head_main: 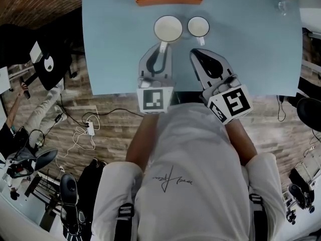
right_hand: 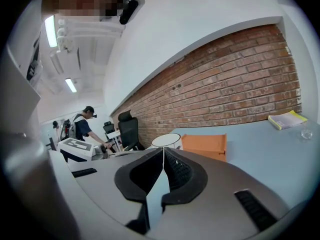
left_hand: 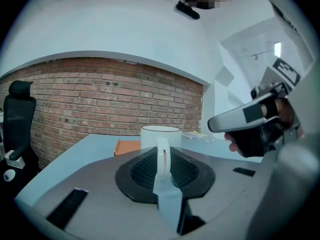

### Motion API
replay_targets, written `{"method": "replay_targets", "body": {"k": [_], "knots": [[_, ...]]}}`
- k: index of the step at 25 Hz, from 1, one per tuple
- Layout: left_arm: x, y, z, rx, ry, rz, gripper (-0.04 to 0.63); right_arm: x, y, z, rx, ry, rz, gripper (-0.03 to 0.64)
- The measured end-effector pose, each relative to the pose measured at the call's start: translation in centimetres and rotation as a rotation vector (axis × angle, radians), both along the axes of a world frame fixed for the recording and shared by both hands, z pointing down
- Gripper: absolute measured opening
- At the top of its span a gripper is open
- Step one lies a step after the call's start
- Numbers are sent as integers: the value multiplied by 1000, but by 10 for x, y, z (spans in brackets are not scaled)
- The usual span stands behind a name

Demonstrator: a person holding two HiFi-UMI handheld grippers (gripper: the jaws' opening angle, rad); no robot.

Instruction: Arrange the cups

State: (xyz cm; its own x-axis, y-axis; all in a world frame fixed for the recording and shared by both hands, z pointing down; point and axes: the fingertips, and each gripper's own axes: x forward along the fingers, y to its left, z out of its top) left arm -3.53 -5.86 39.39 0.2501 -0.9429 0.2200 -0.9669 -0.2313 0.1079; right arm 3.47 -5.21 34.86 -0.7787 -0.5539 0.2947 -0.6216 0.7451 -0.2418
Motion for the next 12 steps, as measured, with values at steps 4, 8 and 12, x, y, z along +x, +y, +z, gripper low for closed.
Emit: {"method": "replay_targets", "body": {"k": [4, 8, 12], "knots": [[-1, 1, -11, 29, -1, 5, 58, 0, 6, -7, 14, -4, 7, 21], [9, -14, -14, 30, -3, 20, 58, 9, -3, -8, 18, -1, 27, 21], [12, -21, -15, 33, 0, 33, 58, 13, -7, -11, 26, -1, 44, 21]]}}
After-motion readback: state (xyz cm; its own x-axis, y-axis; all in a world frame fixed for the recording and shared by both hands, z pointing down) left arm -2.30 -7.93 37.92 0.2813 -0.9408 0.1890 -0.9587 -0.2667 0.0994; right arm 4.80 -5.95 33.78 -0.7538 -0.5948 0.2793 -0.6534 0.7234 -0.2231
